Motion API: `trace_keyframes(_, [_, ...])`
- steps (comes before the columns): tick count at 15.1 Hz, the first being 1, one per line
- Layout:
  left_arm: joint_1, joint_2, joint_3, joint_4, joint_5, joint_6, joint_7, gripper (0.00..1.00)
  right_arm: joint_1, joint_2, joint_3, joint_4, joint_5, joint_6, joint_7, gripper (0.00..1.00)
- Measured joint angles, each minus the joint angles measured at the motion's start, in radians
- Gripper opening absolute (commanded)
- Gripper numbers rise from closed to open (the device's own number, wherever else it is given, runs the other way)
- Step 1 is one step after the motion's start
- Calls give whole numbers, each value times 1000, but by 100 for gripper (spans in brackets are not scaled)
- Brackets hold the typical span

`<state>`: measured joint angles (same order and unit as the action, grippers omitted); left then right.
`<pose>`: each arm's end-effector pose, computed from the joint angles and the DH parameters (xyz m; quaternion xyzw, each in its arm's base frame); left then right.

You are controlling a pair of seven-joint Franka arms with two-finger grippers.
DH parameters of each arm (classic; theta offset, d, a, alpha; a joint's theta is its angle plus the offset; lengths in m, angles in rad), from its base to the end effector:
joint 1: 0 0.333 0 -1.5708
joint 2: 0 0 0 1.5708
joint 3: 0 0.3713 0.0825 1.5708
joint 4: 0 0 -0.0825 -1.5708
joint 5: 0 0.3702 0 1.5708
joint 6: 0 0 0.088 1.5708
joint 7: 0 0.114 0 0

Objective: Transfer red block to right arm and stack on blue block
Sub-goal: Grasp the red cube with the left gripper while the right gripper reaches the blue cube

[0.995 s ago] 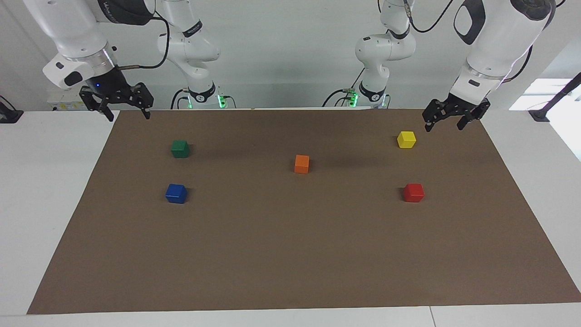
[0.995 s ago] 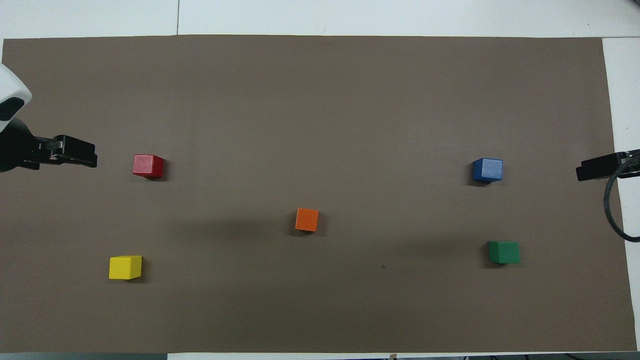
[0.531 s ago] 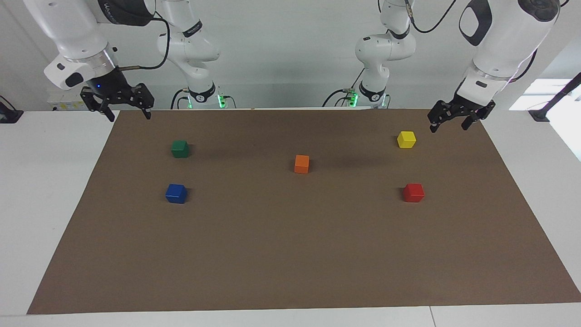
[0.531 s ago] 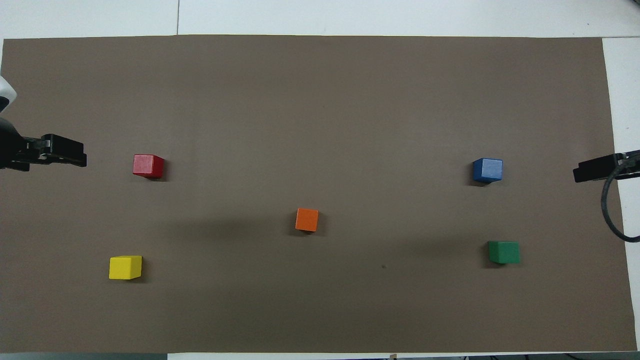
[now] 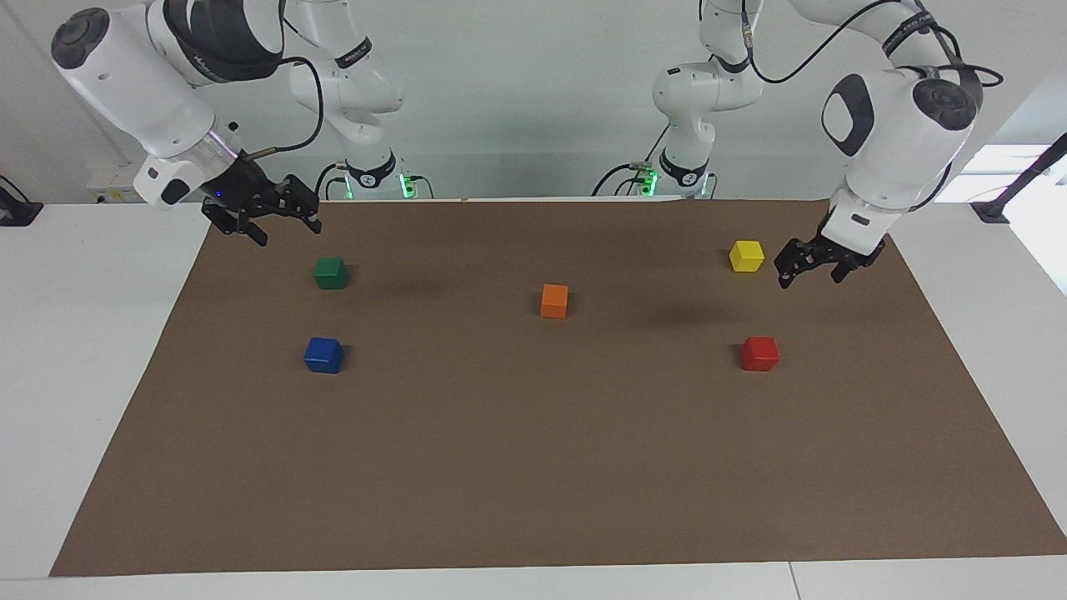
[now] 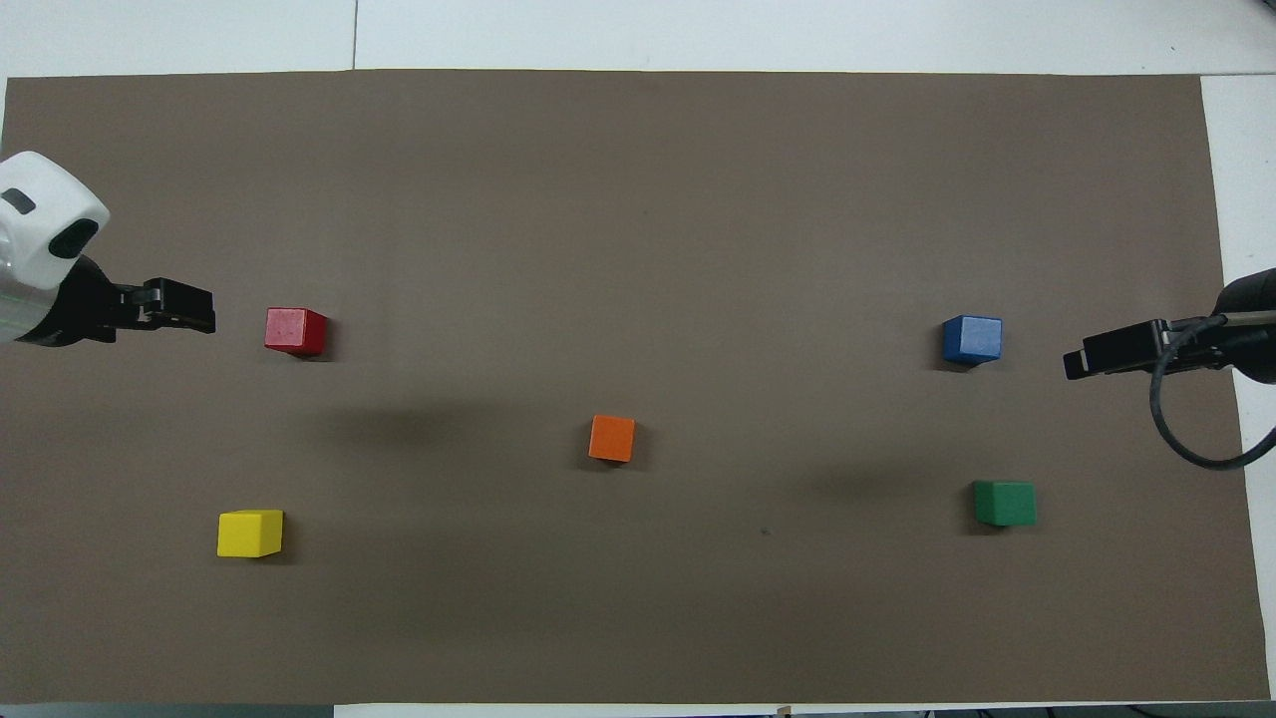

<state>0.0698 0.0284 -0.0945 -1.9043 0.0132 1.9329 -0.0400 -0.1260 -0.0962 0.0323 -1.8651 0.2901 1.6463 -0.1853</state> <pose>0.5563 -0.0122 0.5340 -1.0000 -0.0053 -0.0003 0.0048 0.5007 -0.0155 0.5989 -0.9877 -0.0254 0.0403 0.1487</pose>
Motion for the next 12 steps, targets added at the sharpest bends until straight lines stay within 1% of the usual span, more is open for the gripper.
trace_keyframes(3, [-5, 57, -3, -70, 0, 136, 1, 100, -26, 19, 0, -56, 144, 27, -98, 100])
trace_keyframes(5, [-12, 91, -3, -100, 0, 194, 8, 100, -61, 62, 0, -78, 261, 31, -208, 100])
trace_keyframes(8, [-11, 115, -2, -112, 0, 228, 50, 100, -78, 114, -1, -97, 417, 32, -283, 100])
trace_keyframes(12, [-12, 143, -2, -144, 0, 296, 65, 100, -76, 125, 3, -151, 634, 32, -380, 100])
